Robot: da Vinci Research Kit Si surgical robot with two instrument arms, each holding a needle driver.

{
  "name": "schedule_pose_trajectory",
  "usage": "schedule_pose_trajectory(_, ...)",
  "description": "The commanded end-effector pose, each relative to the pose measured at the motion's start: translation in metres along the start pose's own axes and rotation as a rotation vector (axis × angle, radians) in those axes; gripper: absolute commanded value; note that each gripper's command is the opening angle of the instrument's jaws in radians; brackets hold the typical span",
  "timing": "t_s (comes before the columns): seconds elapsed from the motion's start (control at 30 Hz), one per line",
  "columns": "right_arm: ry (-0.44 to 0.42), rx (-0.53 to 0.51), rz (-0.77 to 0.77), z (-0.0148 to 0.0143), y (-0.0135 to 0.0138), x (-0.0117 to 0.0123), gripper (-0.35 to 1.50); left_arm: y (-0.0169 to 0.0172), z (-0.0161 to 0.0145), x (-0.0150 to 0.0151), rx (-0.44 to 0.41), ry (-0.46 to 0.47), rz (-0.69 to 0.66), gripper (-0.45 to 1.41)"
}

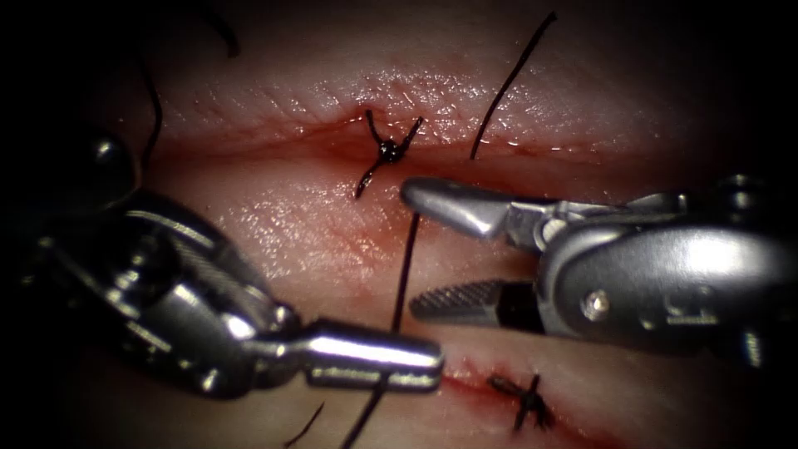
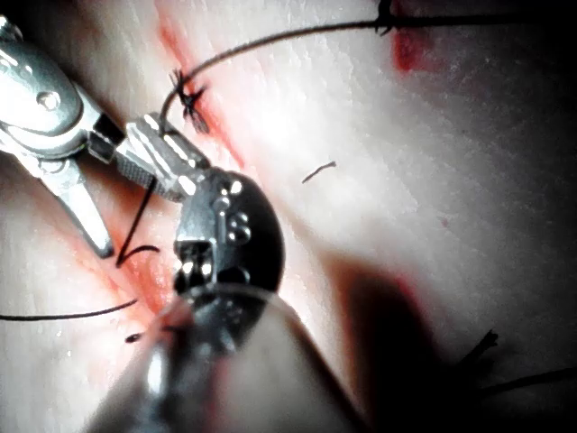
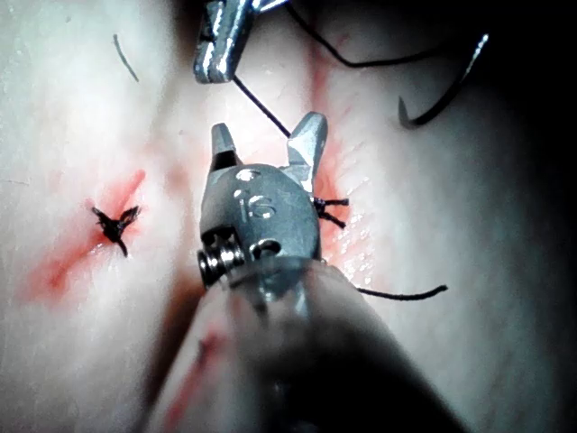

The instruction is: Wound Closure

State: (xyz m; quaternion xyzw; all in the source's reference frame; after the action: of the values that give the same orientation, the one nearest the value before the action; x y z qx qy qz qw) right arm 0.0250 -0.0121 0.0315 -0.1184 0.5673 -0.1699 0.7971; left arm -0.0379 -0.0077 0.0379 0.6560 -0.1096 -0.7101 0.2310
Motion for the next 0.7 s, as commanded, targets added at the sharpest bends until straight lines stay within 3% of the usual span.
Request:
schedule_pose_trajectory(0.03,0.019,-0.004,-0.011,0.0013,0.0003,0.0005,1.13,0.0000,0.0008,-0.0006,-0.003,0.001,0.001,-0.45)
schedule_pose_trajectory(0.07,0.025,-0.004,-0.025,0.0015,0.0003,0.0008,1.13,0.0000,0.0008,-0.0006,-0.006,0.001,0.001,-0.45)
schedule_pose_trajectory(0.1,0.042,0.000,-0.055,0.0018,0.0001,0.0014,0.84,0.0000,0.0008,-0.0006,-0.006,0.004,0.001,-0.45)
schedule_pose_trajectory(0.13,0.042,0.000,-0.055,0.0018,0.0001,0.0014,0.84,0.0000,0.0008,-0.0006,-0.006,0.004,0.001,-0.45)
schedule_pose_trajectory(0.23,0.062,0.016,-0.065,0.0017,-0.0001,0.0016,-0.35,0.0000,0.0008,-0.0006,-0.007,0.005,0.002,-0.45)
schedule_pose_trajectory(0.37,-0.043,-0.022,-0.058,0.0012,0.0002,0.0007,-0.35,0.0000,0.0006,-0.0006,-0.007,0.007,0.001,-0.45)
schedule_pose_trajectory(0.43,-0.065,-0.028,-0.037,0.0009,0.0003,-0.0002,-0.35,-0.0002,0.0006,-0.0006,-0.007,0.007,0.000,0.22)
schedule_pose_trajectory(0.47,-0.074,-0.034,-0.023,0.0008,0.0004,-0.0008,-0.35,-0.0002,0.0007,-0.0005,-0.007,0.007,-0.012,0.41)
schedule_pose_trajectory(0.57,-0.104,-0.034,-0.001,0.0007,0.0004,-0.0024,-0.35,-0.0002,0.0008,-0.0003,0.011,0.014,-0.029,0.76)
schedule_pose_trajectory(0.7,-0.127,-0.029,0.017,0.0005,0.0005,-0.0041,-0.35,0.0000,0.0010,0.0000,0.053,0.012,-0.030,0.89)
